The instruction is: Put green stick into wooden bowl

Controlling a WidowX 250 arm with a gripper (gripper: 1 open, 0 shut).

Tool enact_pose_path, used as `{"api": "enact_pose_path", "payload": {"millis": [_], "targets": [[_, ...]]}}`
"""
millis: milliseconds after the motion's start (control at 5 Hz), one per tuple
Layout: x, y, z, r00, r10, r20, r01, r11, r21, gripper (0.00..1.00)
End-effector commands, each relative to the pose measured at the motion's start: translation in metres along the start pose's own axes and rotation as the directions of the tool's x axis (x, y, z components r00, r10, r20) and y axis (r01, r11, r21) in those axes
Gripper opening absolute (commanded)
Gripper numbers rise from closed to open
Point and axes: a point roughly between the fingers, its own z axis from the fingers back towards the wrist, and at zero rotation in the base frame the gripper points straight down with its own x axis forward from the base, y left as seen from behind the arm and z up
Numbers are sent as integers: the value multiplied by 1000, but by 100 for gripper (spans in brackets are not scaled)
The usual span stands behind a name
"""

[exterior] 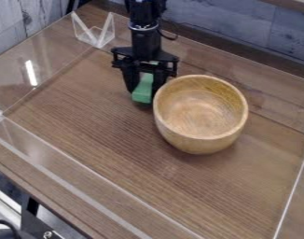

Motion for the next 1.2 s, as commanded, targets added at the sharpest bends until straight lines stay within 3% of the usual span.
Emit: {"api": "enact_pose_path", "payload": {"millis": [0, 1000], "targets": [[11, -8, 27, 996, -13, 88, 13, 1000, -5, 0], [12, -13, 23, 997, -12, 82, 13, 1000, -15, 0]]}}
